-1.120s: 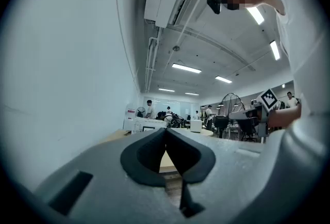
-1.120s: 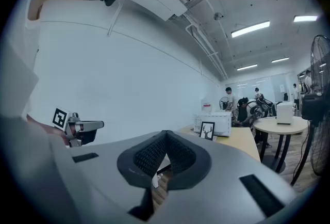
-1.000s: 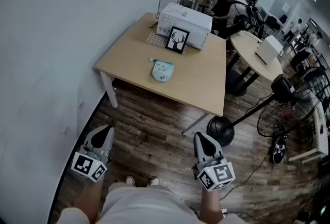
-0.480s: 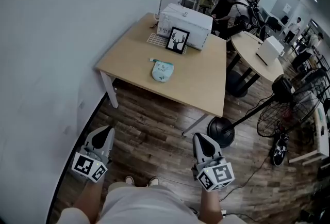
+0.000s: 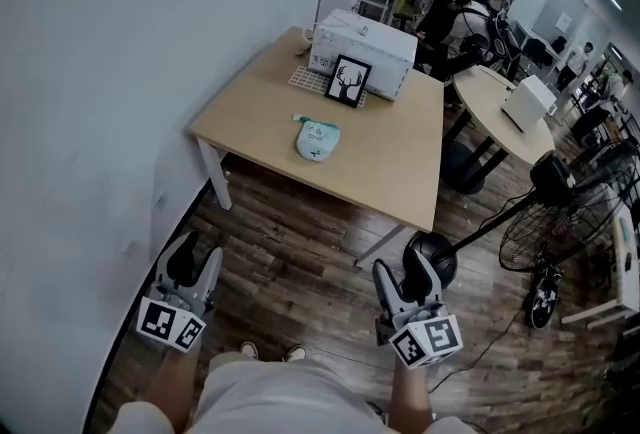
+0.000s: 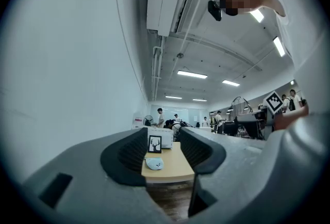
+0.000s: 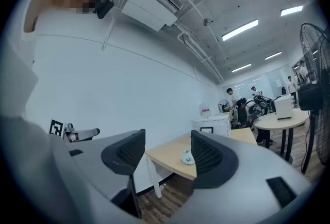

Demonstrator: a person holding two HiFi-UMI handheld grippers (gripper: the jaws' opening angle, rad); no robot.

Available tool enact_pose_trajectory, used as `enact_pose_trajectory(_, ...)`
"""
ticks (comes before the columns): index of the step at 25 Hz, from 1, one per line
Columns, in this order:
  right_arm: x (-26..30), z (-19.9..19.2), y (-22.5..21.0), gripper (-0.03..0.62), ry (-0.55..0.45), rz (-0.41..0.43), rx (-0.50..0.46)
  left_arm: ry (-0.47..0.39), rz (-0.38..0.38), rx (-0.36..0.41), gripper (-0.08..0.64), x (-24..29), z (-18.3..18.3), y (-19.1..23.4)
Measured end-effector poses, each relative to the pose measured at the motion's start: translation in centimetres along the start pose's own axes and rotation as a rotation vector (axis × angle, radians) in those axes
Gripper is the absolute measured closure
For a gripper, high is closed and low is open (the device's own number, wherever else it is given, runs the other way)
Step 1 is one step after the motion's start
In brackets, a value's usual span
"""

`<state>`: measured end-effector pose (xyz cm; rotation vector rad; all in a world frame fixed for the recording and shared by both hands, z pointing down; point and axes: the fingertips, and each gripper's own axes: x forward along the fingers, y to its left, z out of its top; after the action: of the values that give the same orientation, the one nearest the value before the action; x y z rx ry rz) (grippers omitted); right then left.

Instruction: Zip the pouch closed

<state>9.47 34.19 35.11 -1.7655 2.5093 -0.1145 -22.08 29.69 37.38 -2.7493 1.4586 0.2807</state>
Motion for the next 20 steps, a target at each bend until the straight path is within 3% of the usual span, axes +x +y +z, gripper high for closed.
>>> enact_pose_trajectory(5,-0.1,-0.4,-1.4,0.285,0.018,0.002,0.018,-0.020,0.064,-0.024,0.163,0.5,-0.3,0.5)
enact_pose_trajectory(8,-0.4,-1.0,-2.5,0.245,0.025,-0.007,0.033,-0.015,0.084,-0.026,0.100,1.1,-0.8,0.2)
enact_pose_trajectory(11,-0.8,-1.8,-3.9,0.213,0.027,-0.021,0.049,-0.007,0.082,-0.023,0.081,1.8,-1.2,-0.5)
enact_pose_trajectory(20,1.7,-4.0,-5.5,0.212,0.058,-0.009,0.089,0.044,0.117,-0.026,0.081,2.7,-3.0,0.9)
